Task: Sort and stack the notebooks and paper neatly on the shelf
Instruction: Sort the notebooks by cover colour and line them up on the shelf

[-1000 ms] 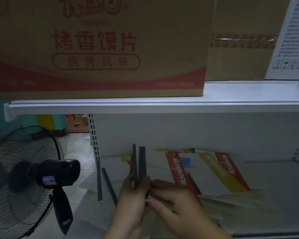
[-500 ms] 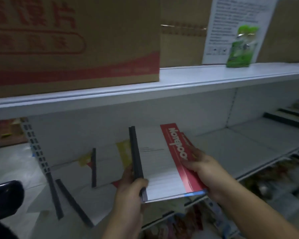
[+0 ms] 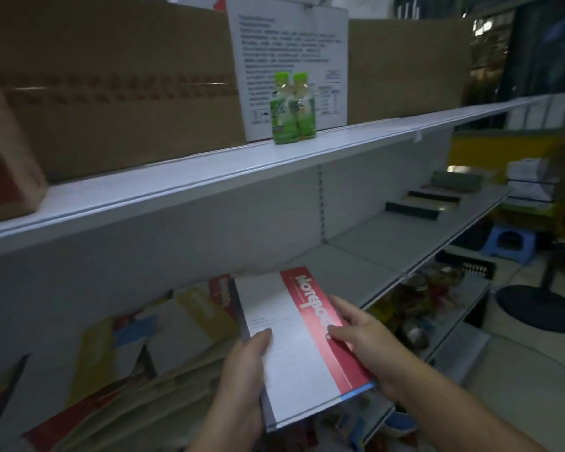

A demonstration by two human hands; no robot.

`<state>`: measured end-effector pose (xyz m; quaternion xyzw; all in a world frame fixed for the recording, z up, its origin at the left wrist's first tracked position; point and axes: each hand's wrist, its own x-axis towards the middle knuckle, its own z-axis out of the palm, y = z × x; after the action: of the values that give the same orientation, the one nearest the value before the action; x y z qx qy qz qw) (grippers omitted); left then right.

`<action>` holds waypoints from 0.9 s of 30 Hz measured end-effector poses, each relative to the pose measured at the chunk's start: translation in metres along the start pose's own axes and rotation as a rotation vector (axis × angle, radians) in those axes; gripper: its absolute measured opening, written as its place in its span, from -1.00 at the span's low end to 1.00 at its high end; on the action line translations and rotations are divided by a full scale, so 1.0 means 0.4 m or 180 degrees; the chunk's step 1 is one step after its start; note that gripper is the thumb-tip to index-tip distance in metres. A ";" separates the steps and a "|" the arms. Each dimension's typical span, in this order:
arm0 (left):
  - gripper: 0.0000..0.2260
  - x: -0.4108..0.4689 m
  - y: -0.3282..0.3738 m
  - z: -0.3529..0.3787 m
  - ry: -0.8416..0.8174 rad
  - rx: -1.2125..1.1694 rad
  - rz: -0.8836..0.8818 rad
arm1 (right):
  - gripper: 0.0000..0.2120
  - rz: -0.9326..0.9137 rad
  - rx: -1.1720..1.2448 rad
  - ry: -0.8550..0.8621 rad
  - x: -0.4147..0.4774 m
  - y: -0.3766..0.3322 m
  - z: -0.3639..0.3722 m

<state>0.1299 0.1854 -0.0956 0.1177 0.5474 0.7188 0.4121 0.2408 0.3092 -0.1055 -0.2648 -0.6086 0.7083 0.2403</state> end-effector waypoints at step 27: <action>-0.74 0.404 -0.419 0.961 -0.0862 0.0575 -0.0636 | -0.66 0.0169 -0.0385 0.2500 0.035 -0.044 -0.974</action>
<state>0.3440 0.5773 -0.1460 0.1948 0.5582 0.5998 0.5391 0.4907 0.6074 -0.1358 -0.5449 -0.5040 0.5220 0.4203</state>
